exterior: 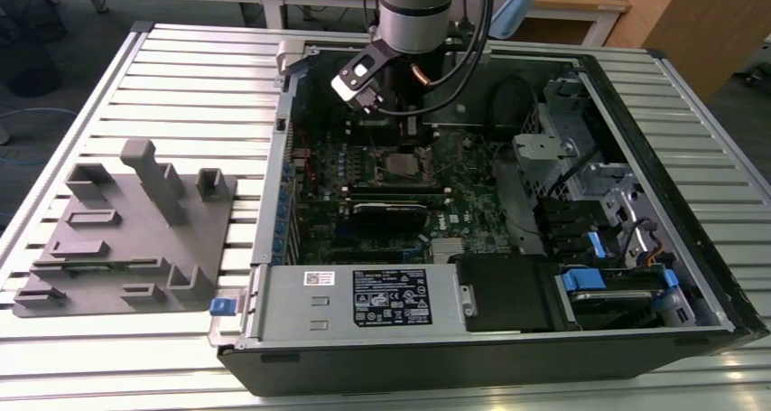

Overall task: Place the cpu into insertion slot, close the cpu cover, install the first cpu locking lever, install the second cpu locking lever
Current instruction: 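Close the cpu cover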

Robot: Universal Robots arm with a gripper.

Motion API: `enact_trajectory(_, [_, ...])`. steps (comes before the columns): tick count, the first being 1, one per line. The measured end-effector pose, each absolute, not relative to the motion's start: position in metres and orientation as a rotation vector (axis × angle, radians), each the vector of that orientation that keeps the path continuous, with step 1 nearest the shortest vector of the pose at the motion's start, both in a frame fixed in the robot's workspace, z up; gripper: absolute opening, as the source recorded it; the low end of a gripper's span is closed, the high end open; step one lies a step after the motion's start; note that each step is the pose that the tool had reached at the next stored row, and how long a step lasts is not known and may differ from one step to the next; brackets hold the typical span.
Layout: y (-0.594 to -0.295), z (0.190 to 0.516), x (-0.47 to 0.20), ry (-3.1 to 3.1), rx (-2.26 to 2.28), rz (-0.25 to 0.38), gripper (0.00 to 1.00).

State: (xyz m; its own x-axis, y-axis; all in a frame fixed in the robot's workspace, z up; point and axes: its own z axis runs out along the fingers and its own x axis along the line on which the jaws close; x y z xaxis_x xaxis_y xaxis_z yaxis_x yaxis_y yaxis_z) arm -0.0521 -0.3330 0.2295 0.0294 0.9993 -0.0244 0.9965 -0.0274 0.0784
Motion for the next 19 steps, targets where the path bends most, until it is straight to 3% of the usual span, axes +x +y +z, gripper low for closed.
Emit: enact_trajectory(19, [-0.333,0.2337,-0.0521,2.138,2.2,0.057,0.1])
